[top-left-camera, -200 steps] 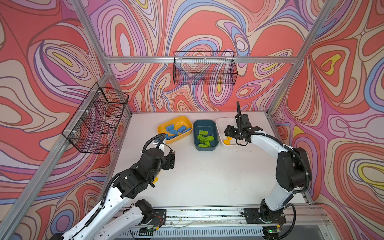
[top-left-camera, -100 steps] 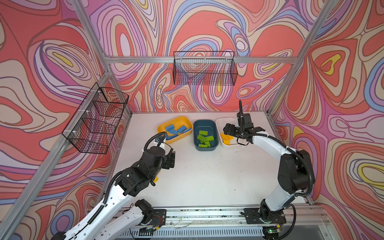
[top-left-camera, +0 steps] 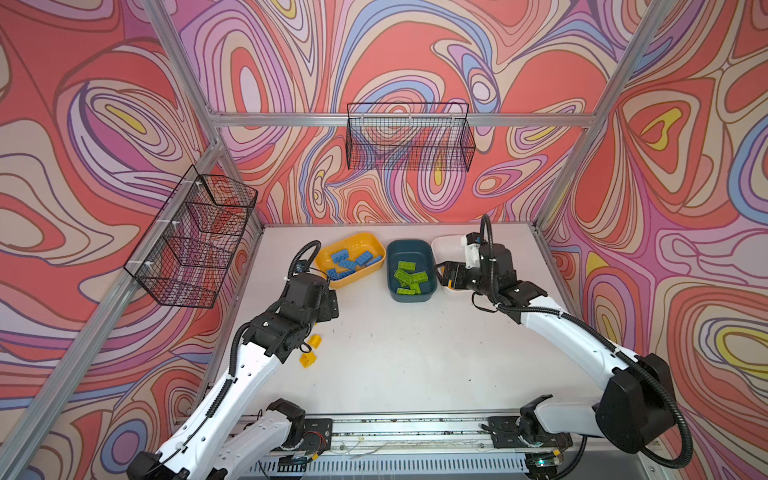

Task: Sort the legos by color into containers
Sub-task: 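Close the left gripper on a small yellow brick while the right arm withdraws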

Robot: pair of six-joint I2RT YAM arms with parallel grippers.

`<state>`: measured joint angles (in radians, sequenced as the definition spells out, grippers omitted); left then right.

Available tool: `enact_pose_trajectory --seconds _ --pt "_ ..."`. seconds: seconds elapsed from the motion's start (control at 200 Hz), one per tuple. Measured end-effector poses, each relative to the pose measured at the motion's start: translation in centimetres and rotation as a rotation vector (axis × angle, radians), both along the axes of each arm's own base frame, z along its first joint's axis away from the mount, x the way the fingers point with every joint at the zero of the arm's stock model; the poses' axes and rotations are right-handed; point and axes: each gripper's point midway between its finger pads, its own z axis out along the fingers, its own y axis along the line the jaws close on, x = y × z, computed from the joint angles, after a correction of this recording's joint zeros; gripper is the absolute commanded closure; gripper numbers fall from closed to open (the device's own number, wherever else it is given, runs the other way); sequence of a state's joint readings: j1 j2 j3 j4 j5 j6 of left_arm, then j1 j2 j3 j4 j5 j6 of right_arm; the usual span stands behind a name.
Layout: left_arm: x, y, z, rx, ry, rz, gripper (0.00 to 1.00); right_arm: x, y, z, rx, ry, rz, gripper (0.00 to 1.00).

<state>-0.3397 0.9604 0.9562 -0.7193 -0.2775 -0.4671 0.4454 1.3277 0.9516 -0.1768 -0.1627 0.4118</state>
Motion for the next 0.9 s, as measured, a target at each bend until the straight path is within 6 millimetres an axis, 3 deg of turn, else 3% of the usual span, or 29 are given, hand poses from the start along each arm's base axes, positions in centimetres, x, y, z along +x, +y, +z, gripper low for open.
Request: enact_pose_trajectory --seconds 0.11,0.245,0.586,0.896 --pt "0.5 1.8 -1.6 -0.059 0.058 0.090 0.10 -2.7 2.4 -3.0 0.002 0.043 0.080 0.08" --pt "0.8 2.1 -5.0 -0.081 0.169 0.135 0.08 -4.5 3.5 -5.4 0.007 0.074 0.124 0.09" --pt "2.2 2.9 -12.8 -0.056 0.381 0.248 0.10 -5.8 4.8 -6.6 0.078 0.061 0.173 0.11" --pt "3.5 3.0 -17.2 -0.041 0.461 0.297 0.15 -6.0 5.3 -6.3 0.117 0.050 0.183 0.11"
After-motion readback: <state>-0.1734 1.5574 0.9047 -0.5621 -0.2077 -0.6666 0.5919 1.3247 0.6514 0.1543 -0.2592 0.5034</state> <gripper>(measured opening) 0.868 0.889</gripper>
